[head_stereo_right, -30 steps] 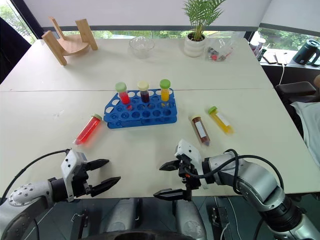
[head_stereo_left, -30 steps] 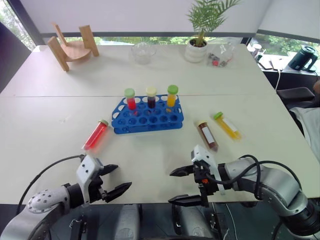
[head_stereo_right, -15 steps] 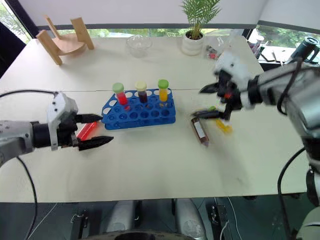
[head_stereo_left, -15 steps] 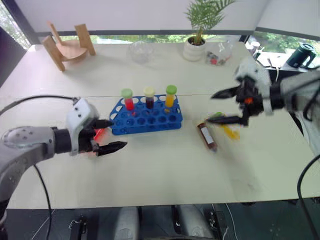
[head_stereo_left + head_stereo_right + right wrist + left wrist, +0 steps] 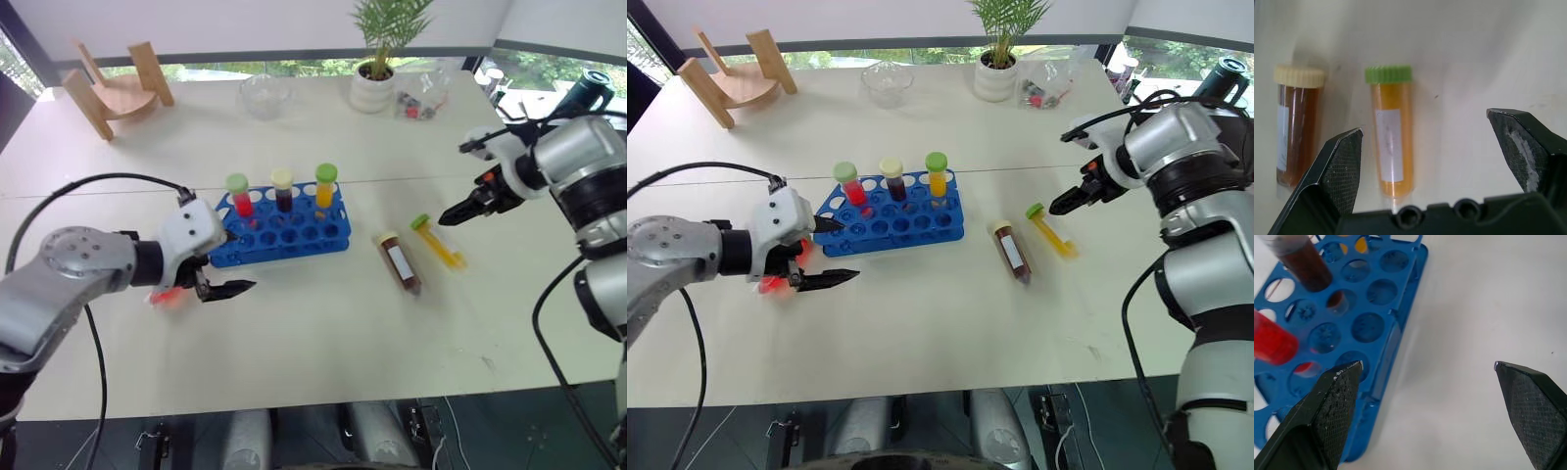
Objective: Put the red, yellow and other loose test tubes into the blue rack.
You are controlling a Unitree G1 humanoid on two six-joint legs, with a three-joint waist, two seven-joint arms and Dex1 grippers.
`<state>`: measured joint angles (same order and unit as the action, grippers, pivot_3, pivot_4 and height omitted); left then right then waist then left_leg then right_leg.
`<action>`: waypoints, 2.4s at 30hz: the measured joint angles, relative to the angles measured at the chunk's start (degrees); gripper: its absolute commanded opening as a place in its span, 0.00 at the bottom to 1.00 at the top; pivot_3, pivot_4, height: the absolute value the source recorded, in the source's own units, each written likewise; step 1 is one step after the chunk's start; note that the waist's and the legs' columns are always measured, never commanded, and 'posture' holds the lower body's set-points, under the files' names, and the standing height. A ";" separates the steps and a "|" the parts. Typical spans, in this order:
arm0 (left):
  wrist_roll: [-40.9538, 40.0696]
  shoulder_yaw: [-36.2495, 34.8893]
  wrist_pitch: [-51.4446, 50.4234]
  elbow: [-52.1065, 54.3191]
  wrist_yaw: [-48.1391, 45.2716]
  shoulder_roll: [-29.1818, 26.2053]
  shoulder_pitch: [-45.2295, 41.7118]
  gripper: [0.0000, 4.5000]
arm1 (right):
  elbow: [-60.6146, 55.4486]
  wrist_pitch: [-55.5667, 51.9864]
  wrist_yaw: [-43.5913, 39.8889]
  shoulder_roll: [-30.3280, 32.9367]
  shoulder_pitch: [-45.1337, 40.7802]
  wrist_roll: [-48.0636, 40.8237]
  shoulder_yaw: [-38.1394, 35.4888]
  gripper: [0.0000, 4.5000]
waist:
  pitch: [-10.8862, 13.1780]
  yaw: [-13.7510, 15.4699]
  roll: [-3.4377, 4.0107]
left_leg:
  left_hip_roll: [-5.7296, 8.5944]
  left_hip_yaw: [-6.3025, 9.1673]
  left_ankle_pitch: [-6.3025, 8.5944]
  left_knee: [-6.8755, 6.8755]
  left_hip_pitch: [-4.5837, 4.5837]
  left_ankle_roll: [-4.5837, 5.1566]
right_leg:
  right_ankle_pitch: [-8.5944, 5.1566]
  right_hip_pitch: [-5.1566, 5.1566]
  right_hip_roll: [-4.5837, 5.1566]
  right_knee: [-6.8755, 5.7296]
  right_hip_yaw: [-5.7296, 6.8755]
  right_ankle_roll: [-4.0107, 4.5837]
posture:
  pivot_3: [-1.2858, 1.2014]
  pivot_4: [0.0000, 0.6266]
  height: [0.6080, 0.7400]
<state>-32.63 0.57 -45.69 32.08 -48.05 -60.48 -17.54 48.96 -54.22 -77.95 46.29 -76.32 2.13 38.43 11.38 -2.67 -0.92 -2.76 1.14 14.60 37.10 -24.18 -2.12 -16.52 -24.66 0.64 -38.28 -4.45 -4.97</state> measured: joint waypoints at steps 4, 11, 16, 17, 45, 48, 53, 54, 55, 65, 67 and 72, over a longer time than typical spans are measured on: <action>2.25 0.62 0.04 0.64 1.87 1.14 1.30 0.99 | 7.22 2.78 1.36 -5.42 -1.27 3.83 -0.16 1.00 | -0.01 0.05 -0.01 | 0.01 0.03 -0.05 0.06 0.06 -0.08 | 0.02 0.01 -0.01 -0.16 0.01 0.00 | 0.52 0.24 1.00; 4.10 0.80 -0.31 2.39 3.27 2.08 2.84 1.00 | 13.89 8.53 1.89 -11.65 -0.63 9.50 -0.23 0.60 | -0.01 0.20 -0.01 | 0.02 0.05 -0.06 0.06 0.04 -0.10 | 0.02 0.01 0.02 -0.22 0.02 0.00 | 0.52 0.24 1.00; 4.72 0.70 -0.45 2.79 4.26 2.37 3.84 1.00 | 15.73 11.48 3.41 -12.43 -0.58 12.21 -1.50 0.20 | -0.04 0.07 -0.03 | 0.03 0.06 -0.07 0.09 0.16 -0.12 | 0.03 0.12 0.02 -0.25 0.02 -0.01 | 0.52 0.24 1.00; 4.73 0.65 -0.39 2.78 4.15 2.37 4.14 1.00 | 15.84 11.56 3.44 -12.59 -0.55 12.61 -1.83 0.20 | -0.04 0.07 -0.04 | 0.03 0.07 -0.07 0.09 0.18 -0.12 | 0.02 0.12 0.01 -0.28 0.02 -0.01 | 0.52 0.24 1.00; 3.35 -1.86 2.56 -12.99 -11.69 0.11 -6.36 1.00 | -60.78 27.96 50.52 -40.82 47.46 -11.64 -40.09 0.20 | -0.13 0.01 -0.14 | 0.04 0.29 -0.49 -0.04 0.70 -0.82 | -0.03 0.38 -0.10 -0.95 0.07 0.04 | 0.52 0.24 1.00; 3.76 -1.72 2.20 -12.79 -11.42 0.09 -6.34 1.00 | -57.99 29.69 49.95 -40.65 48.73 -12.03 -38.75 0.20 | -0.13 0.02 -0.14 | 0.04 0.29 -0.49 -0.06 0.69 -0.82 | -0.03 0.38 -0.09 -0.94 0.06 0.04 | 0.52 0.24 1.00; 4.74 -1.39 1.90 -12.09 -10.35 0.08 -5.65 1.00 | -55.68 33.95 49.81 -40.79 48.73 -12.17 -36.43 0.20 | -0.13 -0.07 -0.14 | 0.03 0.30 -0.49 -0.05 0.69 -0.81 | -0.03 0.37 -0.10 -0.95 0.06 0.04 | 0.52 0.24 1.00; 4.73 -1.39 1.39 -11.62 -10.22 0.08 -5.61 1.00 | -55.06 34.84 49.90 -40.81 48.72 -12.16 -36.15 0.20 | -0.13 -0.05 -0.14 | 0.03 0.29 -0.49 -0.04 0.69 -0.82 | -0.03 0.38 -0.09 -0.94 0.06 0.04 | 0.52 0.24 1.00; 4.72 -1.40 1.09 -11.32 -10.06 0.07 -5.61 1.00 | -54.60 35.39 49.98 -40.82 48.71 -12.16 -35.87 0.20 | -0.13 -0.04 -0.14 | 0.04 0.29 -0.49 -0.04 0.69 -0.82 | -0.03 0.38 -0.08 -0.95 0.06 0.04 | 0.52 0.24 1.00; 5.23 -1.40 -0.01 -10.65 -8.65 0.08 -5.08 1.00 | -51.44 37.93 50.58 -40.51 48.76 -11.42 -33.40 0.20 | -0.13 -0.09 -0.15 | 0.04 0.30 -0.49 -0.03 0.69 -0.82 | -0.03 0.38 -0.09 -0.95 0.06 0.04 | 0.52 0.24 1.00; 5.48 -1.40 -0.01 -10.65 -8.53 0.10 -5.08 1.00 | -51.44 38.62 50.62 -40.08 48.99 -11.00 -32.95 0.43 | -0.13 -0.07 -0.15 | 0.04 0.30 -0.49 -0.03 0.69 -0.82 | -0.03 0.38 -0.09 -0.95 0.06 0.04 | 0.52 0.24 1.00; 5.88 -1.39 0.09 -10.67 -8.25 0.96 -5.07 1.00 | -52.16 38.35 50.62 -38.60 50.61 -10.64 -32.15 0.99 | -0.13 0.02 -0.14 | 0.04 0.30 -0.49 -0.03 0.69 -0.82 | -0.03 0.38 -0.09 -0.94 0.06 0.04 | 0.52 0.24 1.00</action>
<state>-26.75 -0.82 -45.60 21.41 -56.30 -59.51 -22.61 -3.19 -15.87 -27.34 7.69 -25.71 -8.51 6.29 11.25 -2.65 -1.06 -2.72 1.44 14.11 37.07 -23.49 -2.94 -16.55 -24.27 0.55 -39.22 -4.39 -4.92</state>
